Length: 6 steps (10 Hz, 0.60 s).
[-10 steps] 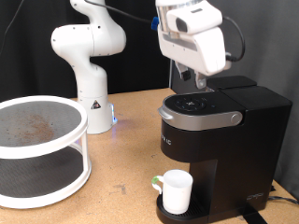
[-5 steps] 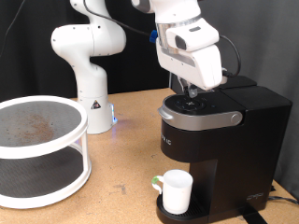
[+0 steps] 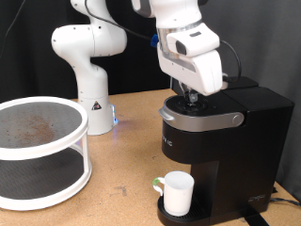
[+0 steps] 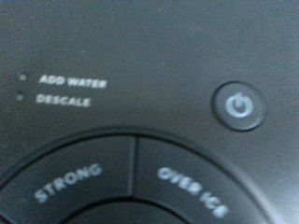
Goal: Make a cup of coffee with the keurig machine
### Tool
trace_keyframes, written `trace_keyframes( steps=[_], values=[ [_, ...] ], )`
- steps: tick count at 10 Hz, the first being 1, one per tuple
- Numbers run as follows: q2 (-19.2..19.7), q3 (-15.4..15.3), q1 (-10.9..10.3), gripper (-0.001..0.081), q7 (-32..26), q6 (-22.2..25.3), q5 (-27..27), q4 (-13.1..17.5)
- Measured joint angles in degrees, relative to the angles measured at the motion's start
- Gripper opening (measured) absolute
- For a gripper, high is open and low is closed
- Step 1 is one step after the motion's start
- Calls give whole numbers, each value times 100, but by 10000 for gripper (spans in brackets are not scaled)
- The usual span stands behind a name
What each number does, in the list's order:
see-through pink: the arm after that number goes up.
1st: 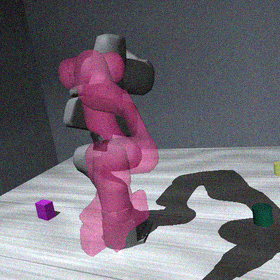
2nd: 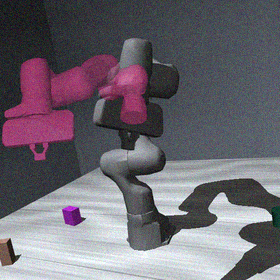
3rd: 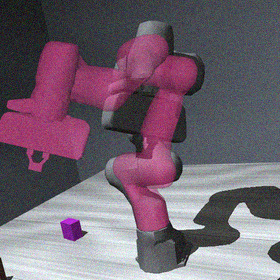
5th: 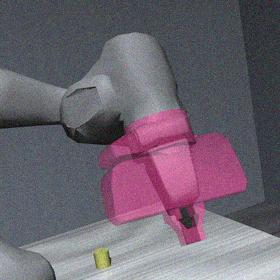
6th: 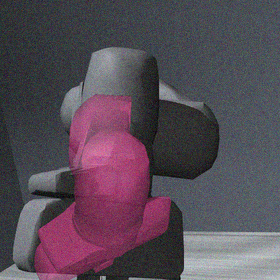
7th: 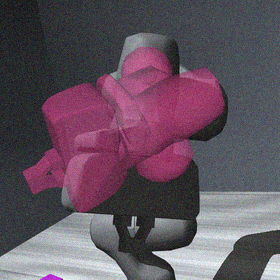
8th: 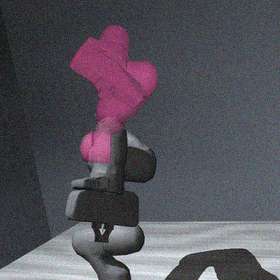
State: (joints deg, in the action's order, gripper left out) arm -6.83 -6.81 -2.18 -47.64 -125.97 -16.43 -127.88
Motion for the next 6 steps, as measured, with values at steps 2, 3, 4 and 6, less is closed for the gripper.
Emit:
trace_keyframes(
  steps=[2,3,4,6],
  values=[
    [90,11,18,0,25,41,0,31],
    [106,14,20,0,57,67,0,49],
    [124,24,25,0,94,154,-43,83],
    [331,82,80,0,177,763,-177,412]
  ],
)
